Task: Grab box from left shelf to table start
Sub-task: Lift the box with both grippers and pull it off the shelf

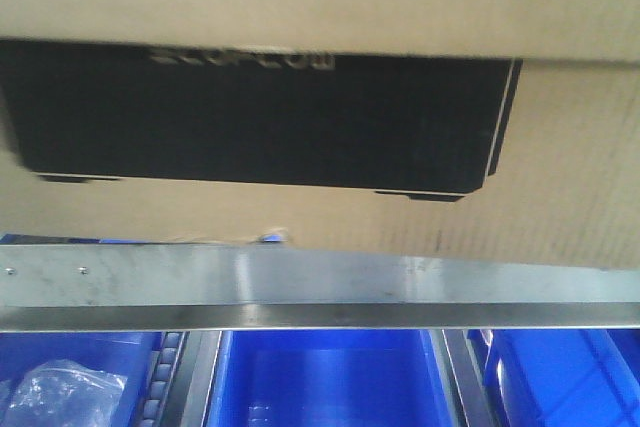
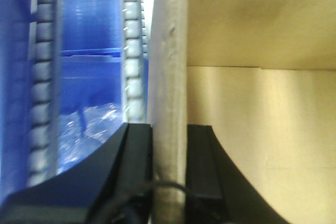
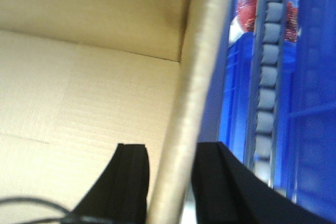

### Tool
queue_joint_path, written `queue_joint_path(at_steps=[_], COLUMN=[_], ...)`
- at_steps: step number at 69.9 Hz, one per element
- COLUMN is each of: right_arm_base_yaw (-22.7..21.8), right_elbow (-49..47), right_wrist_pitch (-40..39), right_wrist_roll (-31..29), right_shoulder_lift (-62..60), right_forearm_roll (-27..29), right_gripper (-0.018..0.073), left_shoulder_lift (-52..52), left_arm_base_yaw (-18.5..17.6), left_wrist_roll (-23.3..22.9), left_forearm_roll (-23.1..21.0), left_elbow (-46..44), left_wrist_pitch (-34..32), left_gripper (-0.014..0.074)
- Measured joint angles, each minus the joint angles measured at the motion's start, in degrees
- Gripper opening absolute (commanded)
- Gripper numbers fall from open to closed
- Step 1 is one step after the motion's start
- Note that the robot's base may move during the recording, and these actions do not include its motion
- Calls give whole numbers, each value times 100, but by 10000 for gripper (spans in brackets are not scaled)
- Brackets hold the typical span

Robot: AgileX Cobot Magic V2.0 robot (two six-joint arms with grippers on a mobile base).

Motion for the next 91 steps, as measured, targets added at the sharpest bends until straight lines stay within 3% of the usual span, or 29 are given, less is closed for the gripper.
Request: queue_joint_path(at_steps=[16, 46, 67, 91], right_arm_base_yaw=[435, 486, 486, 486], right_elbow=[440, 1998, 2295, 2295], right_wrist_pitch=[65, -206, -256, -672], right_wrist_roll=[47, 126, 230, 262], right_shoulder_lift=[-379, -1682, -2711, -3589], right_forearm_roll=[-235, -106, -37, -56], right_gripper=[59, 59, 59, 59], left_shoulder_lift=[-868, -2535, -3267, -3964], left_arm_base_yaw=[32, 32, 32, 32], left_wrist_roll=[-47, -94, -94, -40], left_forearm_roll=[105, -115, -295, -559], left_elbow=[1134, 3091, 3323, 3323], left_wrist_pitch=[-131, -578, -626, -1227], left_gripper=[-100, -100, -100, -101])
